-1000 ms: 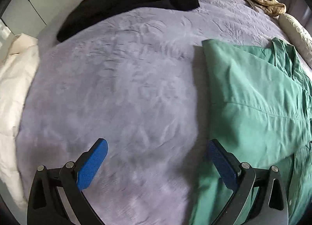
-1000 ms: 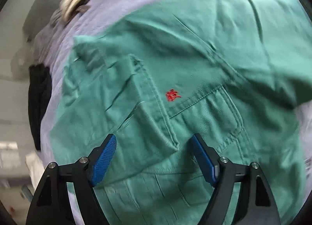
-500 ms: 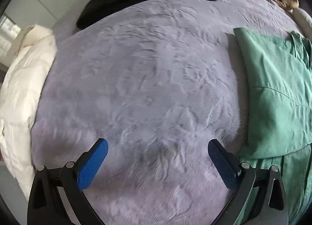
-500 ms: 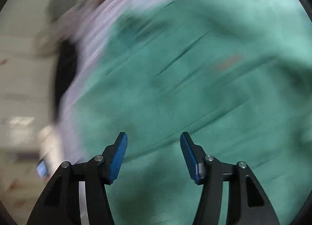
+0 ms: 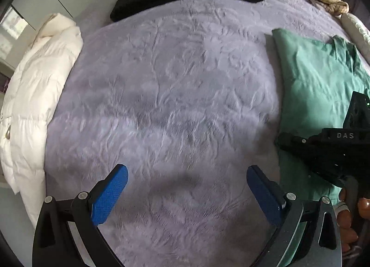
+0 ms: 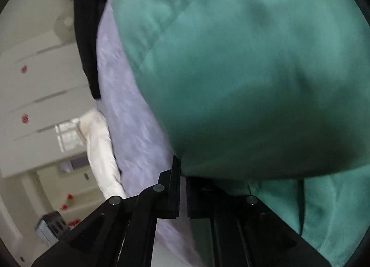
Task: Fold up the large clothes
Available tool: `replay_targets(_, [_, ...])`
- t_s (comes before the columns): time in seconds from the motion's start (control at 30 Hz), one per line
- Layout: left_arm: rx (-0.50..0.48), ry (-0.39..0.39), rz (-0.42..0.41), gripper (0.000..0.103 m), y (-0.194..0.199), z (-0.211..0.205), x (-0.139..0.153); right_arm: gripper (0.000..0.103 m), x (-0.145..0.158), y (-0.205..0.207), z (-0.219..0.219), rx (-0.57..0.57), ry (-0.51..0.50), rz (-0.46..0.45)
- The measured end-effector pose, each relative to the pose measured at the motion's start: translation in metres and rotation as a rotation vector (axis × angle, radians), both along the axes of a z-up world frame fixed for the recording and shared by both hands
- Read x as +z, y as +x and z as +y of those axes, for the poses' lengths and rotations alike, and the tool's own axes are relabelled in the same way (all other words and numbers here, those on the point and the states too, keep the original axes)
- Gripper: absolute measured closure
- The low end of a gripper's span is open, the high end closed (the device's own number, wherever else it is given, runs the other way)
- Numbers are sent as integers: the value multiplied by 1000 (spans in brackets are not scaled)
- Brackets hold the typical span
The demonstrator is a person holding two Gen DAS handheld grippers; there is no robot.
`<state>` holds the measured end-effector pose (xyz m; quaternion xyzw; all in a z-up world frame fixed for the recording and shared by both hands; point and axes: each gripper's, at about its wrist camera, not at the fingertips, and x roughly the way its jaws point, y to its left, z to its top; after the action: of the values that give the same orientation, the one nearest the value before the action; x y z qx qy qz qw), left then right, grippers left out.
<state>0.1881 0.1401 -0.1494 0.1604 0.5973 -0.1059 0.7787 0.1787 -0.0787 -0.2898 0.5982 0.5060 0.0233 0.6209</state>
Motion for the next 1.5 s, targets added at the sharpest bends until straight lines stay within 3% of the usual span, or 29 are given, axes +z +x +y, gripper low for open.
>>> replay_targets(0.1, [-19, -29, 5, 0, -5, -5, 2, 99, 5, -1, 10, 71, -1, 36])
replay_targets(0.17, [-45, -49, 3, 0, -7, -14, 4, 97, 24, -4, 12, 149, -91, 36])
replay_targets(0.23, [-81, -77, 10, 0, -12, -26, 6, 74, 45, -13, 9, 207, -195, 42])
replay_targets(0.27, [-104, -90, 17, 0, -16, -34, 7, 43, 54, -21, 4, 218, -240, 55])
replay_targets(0.3, [-122, -97, 22, 0, -19, -41, 8, 26, 59, -35, -5, 218, -271, 63])
replay_targets(0.47, [-239, -134, 36, 0, -44, -80, 22, 25, 103, -82, -50, 158, -423, 111])
replay_targets(0.7, [-356, -132, 11, 0, -87, -141, 55, 20, 134, -169, -112, -14, -440, 130])
replay_targets(0.83, [-345, -112, -2, 0, -111, -179, 68, 16, 148, -203, -144, -45, -423, 101])
replay_targets(0.93, [-310, -139, -1, 0, -131, -206, 81, 1, 160, -218, -166, -42, -423, 67])
replay_targets(1.1, [-269, -162, -73, 0, -167, -254, 106, 0, 183, -241, -214, -50, -438, -6])
replay_targets(1.23, [-277, -168, -72, 0, -190, -284, 121, 0, 194, -254, -244, -38, -440, -34])
replay_targets(1.43, [-289, -95, -99, 0, -204, -314, 128, 0, 212, -272, -277, -83, -482, -76])
replay_targets(1.5, [-284, -79, -62, 0, -201, -320, 120, 0, 213, -277, -288, -92, -470, -89])
